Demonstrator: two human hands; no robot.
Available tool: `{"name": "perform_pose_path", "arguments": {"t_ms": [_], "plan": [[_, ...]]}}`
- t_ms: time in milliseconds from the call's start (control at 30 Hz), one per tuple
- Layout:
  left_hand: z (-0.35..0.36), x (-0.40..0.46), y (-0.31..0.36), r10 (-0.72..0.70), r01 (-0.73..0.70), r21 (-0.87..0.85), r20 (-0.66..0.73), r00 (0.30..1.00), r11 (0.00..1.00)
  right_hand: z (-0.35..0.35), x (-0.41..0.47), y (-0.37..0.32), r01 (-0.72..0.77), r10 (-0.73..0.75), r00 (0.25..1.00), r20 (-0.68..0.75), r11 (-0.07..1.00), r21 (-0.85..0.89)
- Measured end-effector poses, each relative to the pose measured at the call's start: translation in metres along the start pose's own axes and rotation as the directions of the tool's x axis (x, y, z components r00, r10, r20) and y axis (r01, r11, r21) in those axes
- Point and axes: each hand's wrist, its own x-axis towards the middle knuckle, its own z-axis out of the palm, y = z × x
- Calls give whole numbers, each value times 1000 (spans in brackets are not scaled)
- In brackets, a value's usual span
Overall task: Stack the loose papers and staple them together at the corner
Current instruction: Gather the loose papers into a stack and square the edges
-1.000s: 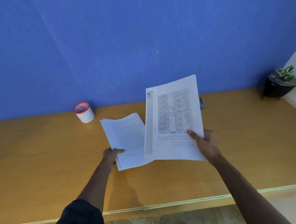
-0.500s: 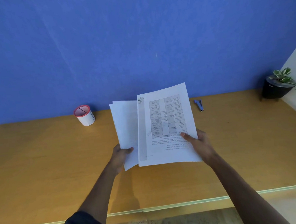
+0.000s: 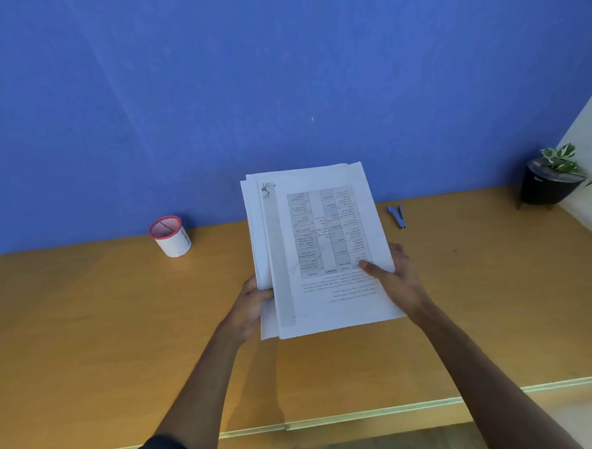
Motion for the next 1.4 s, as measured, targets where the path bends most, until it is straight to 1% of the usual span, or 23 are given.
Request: {"name": "perform_pose_path", "arguments": {"t_ms": [33,100,133,200,267,300,400,500,600,633,700,767,833,867,900,1000,1100,1200,1400], "plan": [[1,-2,1,2,-2,-10,5,1000,1000,-2,0,-1,-31,30,999,12,999,40],[4,-5,5,3,-3,-23,21,1000,1000,-5,-1,-5,-134,119,989,88,975,178],[4,-7,6,5,-4,-24,33,999,1000,-7,-1,-6,-187,164,979,120,958,218],[5,-9,8,4,-4,-14,49,999,1000,-11,-2,-7,-251,208,960,190,937,243],[6,-11,10,9,-9,8,56,998,1000,-13,-2,-5,-279,212,941,264,928,247],[7,-12,10,13,-14,18,66,998,1000,-13,-1,-4,-290,222,936,273,927,239],[10,-13,10,18,-20,26,77,997,999,-11,-2,-2,-274,234,953,192,935,226],[13,-14,11,-14,16,-41,54,998,999,-8,-4,-3,-214,184,972,144,948,236],[13,-13,18,-102,99,-220,-1,995,970,-7,-5,-1,-184,156,978,140,957,223],[13,-12,23,-119,110,-291,-14,993,950,-7,-5,-1,-179,150,978,142,958,224],[8,-8,32,-97,79,-388,-28,995,918,-7,-6,-1,-161,128,979,157,961,224],[7,-6,44,-66,53,-366,-25,997,929,-5,-9,-1,-131,91,978,188,968,214],[9,-2,52,-59,56,-302,0,998,951,-1,-12,0,-89,46,975,220,977,191],[11,2,53,-54,49,-267,-9,999,962,3,-12,2,-65,27,976,216,983,174],[12,6,52,-37,27,-225,-40,999,974,8,-13,4,-38,6,980,197,987,157],[17,14,44,2,-29,-131,-202,979,991,22,-14,15,20,-32,995,93,992,128],[24,13,34,42,-63,-76,-262,964,995,27,-12,22,-18,12,998,62,994,111],[28,10,25,68,-88,-72,-247,967,993,22,-5,20,-112,101,991,88,984,136],[28,5,14,26,-45,-87,-203,979,995,11,18,-7,-90,71,992,100,975,204]]}}
